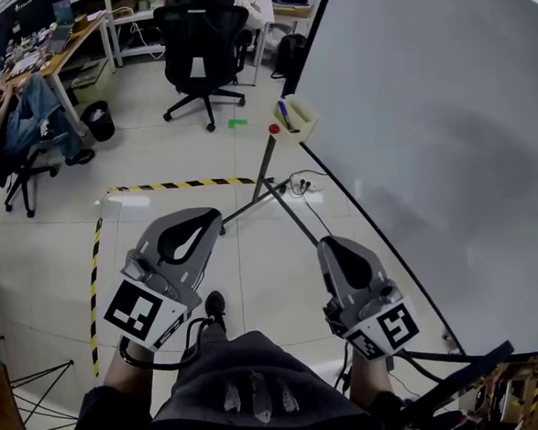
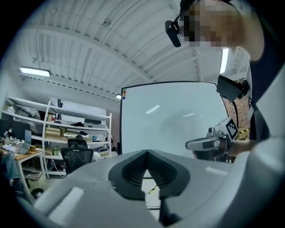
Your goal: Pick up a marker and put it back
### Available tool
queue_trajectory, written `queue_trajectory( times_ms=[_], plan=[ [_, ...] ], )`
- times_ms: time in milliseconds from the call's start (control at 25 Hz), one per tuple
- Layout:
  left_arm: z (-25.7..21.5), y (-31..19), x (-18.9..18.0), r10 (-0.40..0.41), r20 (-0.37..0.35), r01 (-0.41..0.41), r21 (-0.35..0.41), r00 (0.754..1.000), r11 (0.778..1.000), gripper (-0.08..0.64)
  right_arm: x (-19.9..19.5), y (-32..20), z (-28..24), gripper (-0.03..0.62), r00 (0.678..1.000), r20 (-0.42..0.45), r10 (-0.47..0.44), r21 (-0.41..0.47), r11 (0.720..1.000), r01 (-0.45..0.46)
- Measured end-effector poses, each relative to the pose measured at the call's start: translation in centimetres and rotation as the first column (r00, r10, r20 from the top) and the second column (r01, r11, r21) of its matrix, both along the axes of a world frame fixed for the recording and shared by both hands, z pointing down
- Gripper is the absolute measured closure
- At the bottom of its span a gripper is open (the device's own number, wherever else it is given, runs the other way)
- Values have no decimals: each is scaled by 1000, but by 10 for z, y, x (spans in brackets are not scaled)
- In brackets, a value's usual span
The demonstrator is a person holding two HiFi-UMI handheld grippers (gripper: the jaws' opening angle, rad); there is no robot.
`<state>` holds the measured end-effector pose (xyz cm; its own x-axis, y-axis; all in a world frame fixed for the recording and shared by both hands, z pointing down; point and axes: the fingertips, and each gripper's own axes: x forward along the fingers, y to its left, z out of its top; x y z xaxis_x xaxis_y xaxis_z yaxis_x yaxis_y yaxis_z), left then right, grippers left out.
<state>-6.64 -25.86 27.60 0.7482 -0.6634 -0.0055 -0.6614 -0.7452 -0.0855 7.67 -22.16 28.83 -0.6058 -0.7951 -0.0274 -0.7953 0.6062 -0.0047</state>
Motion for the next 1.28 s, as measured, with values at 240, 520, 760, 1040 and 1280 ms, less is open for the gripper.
queue_trajectory(
  times_ms=[240, 520, 760, 1040, 1280],
  plan=[
    [8, -101, -5, 77, 1, -77, -20, 997, 997, 554, -12, -88, 8, 592, 997, -22, 69, -24, 997, -69],
    [12, -171, 10, 132, -38, -134, -34, 990, 990, 554, -12, -154, 12, 592, 994, -39, 102, -33, 994, -103],
    [13, -218, 30, 102, -43, -104, -34, 994, 994, 554, 5, -207, 18, 592, 996, -45, 74, -31, 997, -75],
    [14, -261, 47, 41, -52, -43, -50, 998, 998, 554, 19, -256, 19, 592, 1000, -19, 5, -33, 999, -6],
    [26, -276, 41, 20, -49, -24, -86, 999, 996, 554, 34, -282, 35, 579, 993, -75, 93, -34, 995, -95]
  ],
)
